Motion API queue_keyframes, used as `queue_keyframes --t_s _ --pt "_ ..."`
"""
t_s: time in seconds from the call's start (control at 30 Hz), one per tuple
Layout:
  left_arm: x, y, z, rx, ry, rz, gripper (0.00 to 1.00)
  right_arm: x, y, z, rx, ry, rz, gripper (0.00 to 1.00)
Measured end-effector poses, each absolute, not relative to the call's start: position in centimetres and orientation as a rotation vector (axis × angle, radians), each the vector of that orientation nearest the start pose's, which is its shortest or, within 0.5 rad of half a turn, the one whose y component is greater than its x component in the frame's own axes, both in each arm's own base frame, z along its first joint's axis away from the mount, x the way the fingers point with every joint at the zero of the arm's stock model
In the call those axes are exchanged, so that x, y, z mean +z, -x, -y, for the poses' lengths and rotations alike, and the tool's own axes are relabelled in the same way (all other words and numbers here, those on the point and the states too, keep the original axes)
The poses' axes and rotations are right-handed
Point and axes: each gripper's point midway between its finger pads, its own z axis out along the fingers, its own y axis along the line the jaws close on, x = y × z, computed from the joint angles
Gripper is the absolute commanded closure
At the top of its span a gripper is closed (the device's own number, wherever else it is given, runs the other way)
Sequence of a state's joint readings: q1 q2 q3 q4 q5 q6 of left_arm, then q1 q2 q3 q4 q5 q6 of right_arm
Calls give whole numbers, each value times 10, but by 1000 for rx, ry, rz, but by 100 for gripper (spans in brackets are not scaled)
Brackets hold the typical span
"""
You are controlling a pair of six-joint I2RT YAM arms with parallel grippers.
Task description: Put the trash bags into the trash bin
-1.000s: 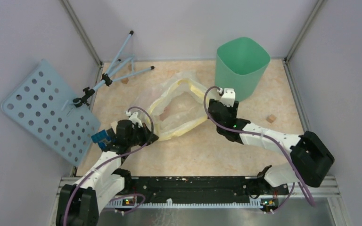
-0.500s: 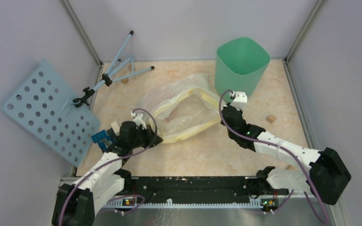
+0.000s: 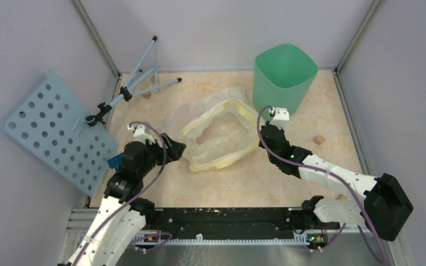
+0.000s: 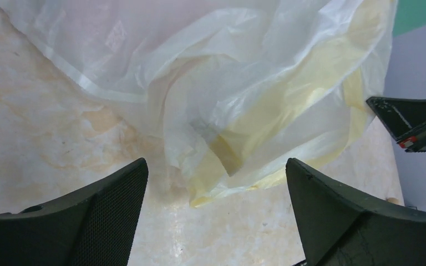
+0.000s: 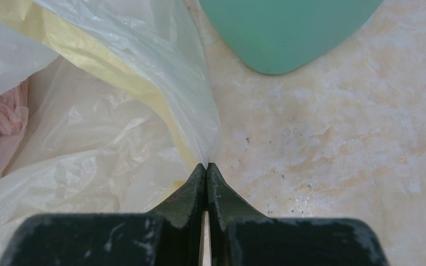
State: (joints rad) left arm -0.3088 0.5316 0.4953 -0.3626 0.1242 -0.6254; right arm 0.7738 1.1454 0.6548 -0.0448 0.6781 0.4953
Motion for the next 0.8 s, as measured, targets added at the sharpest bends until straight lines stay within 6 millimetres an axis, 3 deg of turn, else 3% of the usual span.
queue_keyframes --t_s 0.13,0.23,0.4,0.57,0.73,0.8 --pt "202 -226 110 -675 230 -1949 1 146 -301 -164 109 -102 -1984 100" --pt "213 -229 110 -649 184 -1945 2 149 -303 -167 102 -90 -1990 100" --pt "203 -242 119 -627 111 -2044 14 159 -308 -173 112 -82 -1983 100" --pt "188 -246 122 -601 64 -2111 15 156 -308 -175 116 -67 -1999 100" --pt "201 -254 123 -584 22 -2084 38 151 -309 -177 98 -45 -2023 100" --pt "201 -260 125 -578 10 -2080 43 151 -309 -177 96 -43 -2025 100"
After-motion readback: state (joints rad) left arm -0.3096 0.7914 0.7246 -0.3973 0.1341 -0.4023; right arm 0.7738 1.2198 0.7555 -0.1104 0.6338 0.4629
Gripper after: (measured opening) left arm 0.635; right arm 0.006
